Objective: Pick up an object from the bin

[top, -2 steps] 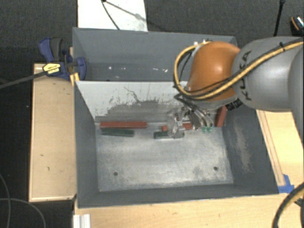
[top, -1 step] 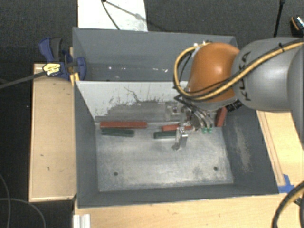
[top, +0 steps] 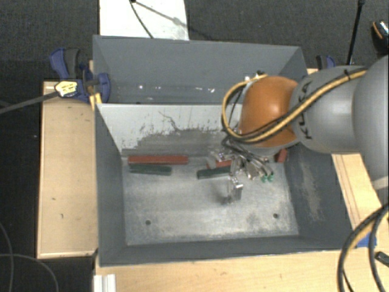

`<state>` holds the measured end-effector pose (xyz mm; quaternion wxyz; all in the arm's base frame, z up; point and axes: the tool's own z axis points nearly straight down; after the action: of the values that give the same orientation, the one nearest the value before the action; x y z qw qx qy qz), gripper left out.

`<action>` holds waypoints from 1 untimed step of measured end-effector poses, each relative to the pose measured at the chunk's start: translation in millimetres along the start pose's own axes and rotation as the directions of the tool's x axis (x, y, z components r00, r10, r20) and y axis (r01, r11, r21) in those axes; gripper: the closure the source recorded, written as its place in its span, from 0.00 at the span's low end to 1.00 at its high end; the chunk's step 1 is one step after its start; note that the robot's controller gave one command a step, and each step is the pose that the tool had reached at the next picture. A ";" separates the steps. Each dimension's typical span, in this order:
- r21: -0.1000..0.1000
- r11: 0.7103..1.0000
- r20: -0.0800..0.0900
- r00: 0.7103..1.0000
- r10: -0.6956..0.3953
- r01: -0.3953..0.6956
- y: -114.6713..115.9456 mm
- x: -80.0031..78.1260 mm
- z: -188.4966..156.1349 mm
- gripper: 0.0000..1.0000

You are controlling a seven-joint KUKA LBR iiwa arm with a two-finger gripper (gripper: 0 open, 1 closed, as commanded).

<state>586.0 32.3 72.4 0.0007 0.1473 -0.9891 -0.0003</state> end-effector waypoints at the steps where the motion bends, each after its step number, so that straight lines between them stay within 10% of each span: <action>1: 0.000 1.000 0.007 1.000 0.001 -0.001 0.5 -2.5 -3.4 1.00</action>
Offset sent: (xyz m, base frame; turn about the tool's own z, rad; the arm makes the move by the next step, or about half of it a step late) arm 0.0000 0.0000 0.0000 0.0000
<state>588.2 33.5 75.7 -0.0029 0.1466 -0.9892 -0.0007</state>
